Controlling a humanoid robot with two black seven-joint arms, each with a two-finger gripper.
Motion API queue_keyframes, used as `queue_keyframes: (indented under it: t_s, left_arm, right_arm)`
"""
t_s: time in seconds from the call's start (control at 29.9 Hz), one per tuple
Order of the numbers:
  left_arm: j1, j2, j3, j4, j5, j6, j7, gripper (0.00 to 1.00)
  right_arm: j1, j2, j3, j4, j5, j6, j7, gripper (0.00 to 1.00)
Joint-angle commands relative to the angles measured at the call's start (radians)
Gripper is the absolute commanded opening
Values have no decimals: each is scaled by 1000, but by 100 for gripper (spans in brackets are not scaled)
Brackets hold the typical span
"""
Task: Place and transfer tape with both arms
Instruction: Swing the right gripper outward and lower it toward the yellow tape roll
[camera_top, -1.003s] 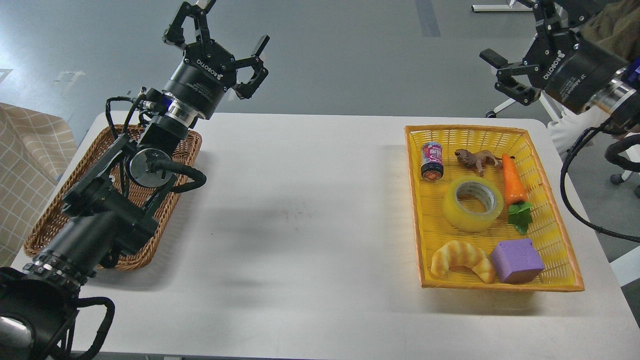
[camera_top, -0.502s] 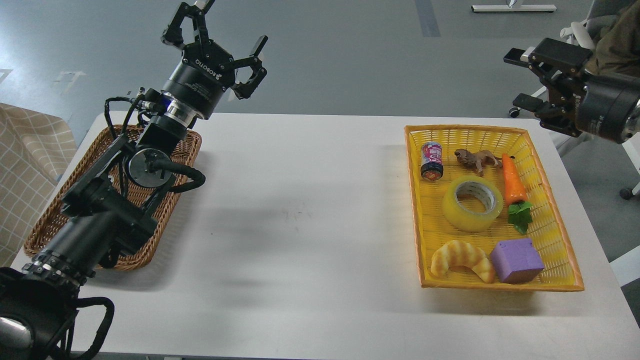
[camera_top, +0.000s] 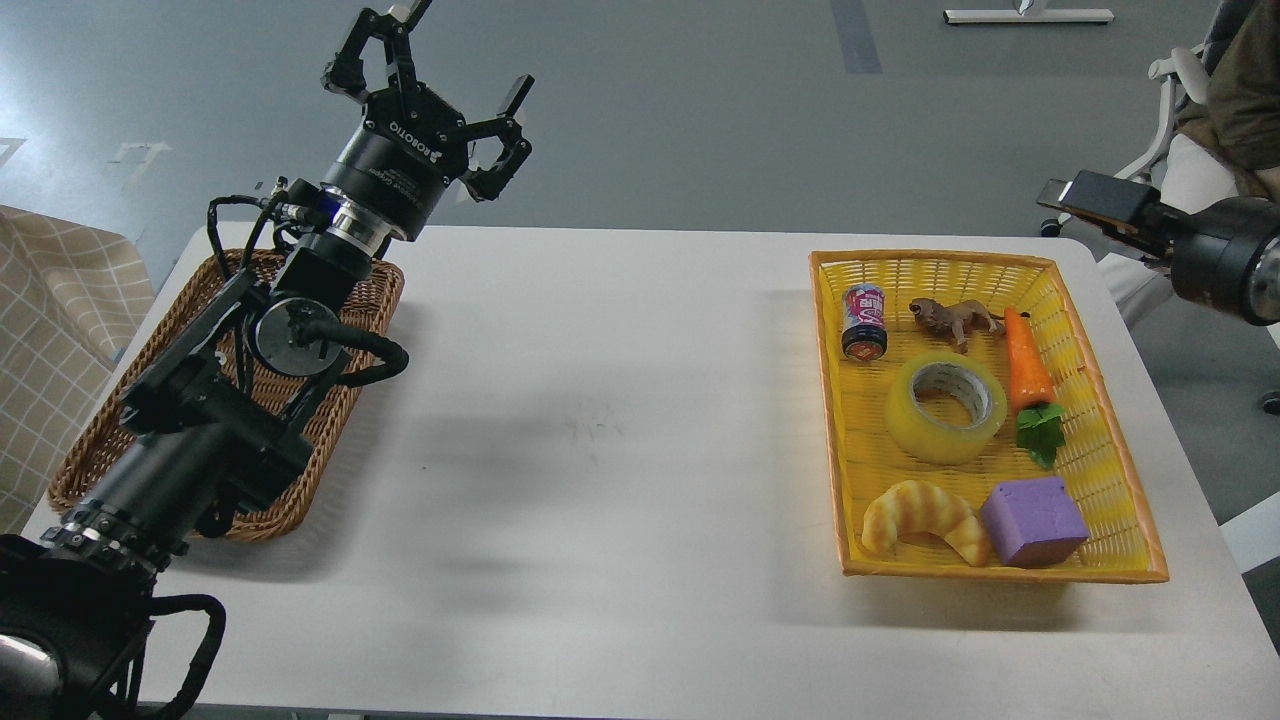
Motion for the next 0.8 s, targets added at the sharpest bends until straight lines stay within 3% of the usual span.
queue_keyframes:
  t_s: [0.0, 0.2, 0.43, 0.77]
  left_arm:
    - [-2, -1, -2, 0, 0, 0, 2, 98]
    - [-2, -4, -4, 0, 0, 0, 1, 98]
    - [-3, -2, -4, -2, 0, 0, 1, 98]
    - [-3, -4, -5, -2, 0, 0, 1, 98]
  right_arm:
    - [3, 12, -22, -3, -126, 0, 1, 99]
    - [-8, 31, -48, -1, -226, 0, 3, 99]
    - [10, 46, -206, -38, -240, 0, 1, 98]
    - [10, 141, -217, -107, -352, 0, 1, 98]
